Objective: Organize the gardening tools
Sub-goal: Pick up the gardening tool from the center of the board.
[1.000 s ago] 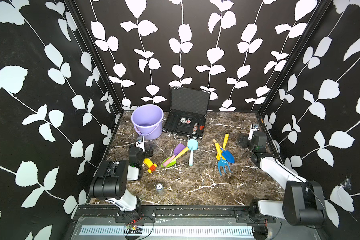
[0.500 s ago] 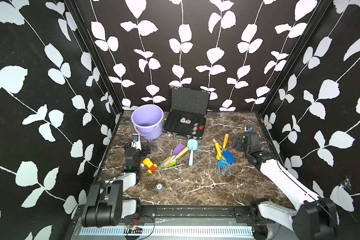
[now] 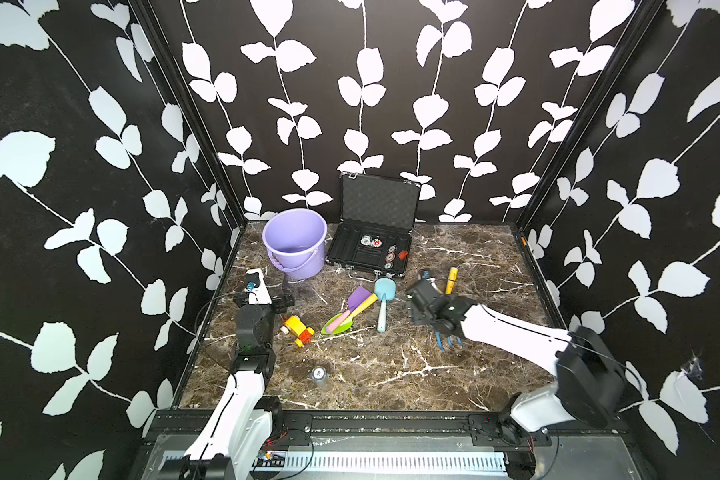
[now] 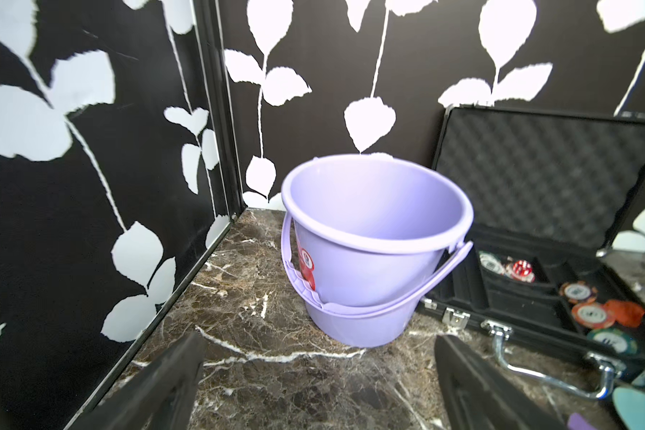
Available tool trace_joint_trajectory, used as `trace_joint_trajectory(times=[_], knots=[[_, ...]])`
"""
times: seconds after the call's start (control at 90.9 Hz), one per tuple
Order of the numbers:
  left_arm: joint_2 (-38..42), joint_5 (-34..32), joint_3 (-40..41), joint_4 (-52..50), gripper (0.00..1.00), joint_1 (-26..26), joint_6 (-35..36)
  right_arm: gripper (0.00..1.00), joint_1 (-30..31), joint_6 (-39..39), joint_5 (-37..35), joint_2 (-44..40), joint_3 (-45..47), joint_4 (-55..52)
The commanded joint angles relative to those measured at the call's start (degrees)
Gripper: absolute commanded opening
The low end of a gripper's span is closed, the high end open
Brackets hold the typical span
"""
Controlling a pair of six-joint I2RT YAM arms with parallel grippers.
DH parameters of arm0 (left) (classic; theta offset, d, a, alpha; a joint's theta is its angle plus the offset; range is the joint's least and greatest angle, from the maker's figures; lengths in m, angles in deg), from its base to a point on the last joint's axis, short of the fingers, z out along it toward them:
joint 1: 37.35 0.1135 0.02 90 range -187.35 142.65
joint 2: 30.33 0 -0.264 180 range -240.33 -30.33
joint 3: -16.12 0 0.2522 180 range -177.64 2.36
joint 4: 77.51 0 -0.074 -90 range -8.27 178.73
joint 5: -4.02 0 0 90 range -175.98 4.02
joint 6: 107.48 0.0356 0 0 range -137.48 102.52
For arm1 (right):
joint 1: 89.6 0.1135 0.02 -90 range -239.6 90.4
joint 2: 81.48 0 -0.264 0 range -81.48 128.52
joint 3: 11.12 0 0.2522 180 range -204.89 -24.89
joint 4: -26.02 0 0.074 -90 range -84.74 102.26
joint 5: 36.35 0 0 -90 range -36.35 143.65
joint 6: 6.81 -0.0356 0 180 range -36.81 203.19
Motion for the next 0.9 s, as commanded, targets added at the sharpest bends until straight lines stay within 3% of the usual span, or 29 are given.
trace_joint_trajectory(times=[0.0,0.22,0.891], knots=[[3.7,-3.5,-0.4,-8.1,0.99,-0.1,-5.0,0.86,3.4,-3.5,-0.8,4.7,-4.9,-0.9],[6.7,-4.2,-2.9,-15.0,0.99,-0.1,-9.4,0.76,4.8,-6.3,5.9,12.3,-8.7,3.1],[1.0,0.3,-4.6,-15.3,0.99,-0.1,-14.6,0.62,4.7,-9.0,10.3,22.7,-14.7,3.6]])
